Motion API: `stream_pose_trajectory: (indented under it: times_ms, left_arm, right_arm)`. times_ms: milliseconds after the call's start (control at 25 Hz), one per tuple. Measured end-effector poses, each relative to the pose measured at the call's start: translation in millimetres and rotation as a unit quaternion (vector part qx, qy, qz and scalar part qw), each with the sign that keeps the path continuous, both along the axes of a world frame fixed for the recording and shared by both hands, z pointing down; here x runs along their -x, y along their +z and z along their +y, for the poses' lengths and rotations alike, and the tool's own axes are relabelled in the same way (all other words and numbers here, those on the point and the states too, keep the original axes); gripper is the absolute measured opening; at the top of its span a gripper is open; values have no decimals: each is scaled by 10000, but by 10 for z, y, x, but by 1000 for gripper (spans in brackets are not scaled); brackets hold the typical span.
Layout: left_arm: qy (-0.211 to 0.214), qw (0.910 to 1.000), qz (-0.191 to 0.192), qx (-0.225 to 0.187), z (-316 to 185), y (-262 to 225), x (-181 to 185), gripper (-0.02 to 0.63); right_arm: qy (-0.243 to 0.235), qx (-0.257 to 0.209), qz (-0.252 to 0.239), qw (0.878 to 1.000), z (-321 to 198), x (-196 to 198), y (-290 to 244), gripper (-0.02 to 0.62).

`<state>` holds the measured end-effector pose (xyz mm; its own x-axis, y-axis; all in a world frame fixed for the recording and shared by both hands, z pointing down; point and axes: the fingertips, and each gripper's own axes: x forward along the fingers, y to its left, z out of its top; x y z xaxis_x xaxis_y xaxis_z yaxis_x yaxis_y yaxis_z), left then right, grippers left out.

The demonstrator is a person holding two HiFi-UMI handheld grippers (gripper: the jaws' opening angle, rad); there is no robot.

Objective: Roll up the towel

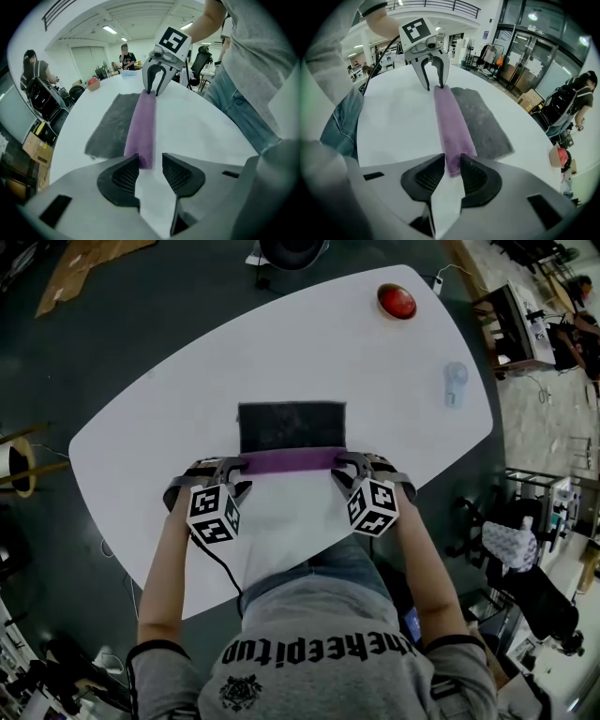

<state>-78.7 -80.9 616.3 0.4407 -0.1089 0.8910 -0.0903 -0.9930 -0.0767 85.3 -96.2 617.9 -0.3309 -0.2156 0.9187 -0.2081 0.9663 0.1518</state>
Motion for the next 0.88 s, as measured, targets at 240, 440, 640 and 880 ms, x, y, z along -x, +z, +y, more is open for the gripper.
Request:
stream_pose_trajectory:
  times_ms: [240,440,640,880]
  left_arm:
    - [-52,9993,-277,-245,-80,23,-87,138]
    - [-121,9989,-316,-312,-146,5,-42,55]
    - [-35,9996,-275,24,3,0,-80,40]
    - [-9,9984,-94,560,214,-2,-97,40]
  right_arm:
    - [-36,-110,65,9999,-36,-109,9,68]
    - [15,-8,2,10000,-54,-61,-22,23]
    - [4,301,-47,9995,92,-100,-57,21]
    - [165,771,-181,9967,275,-122,-66,21]
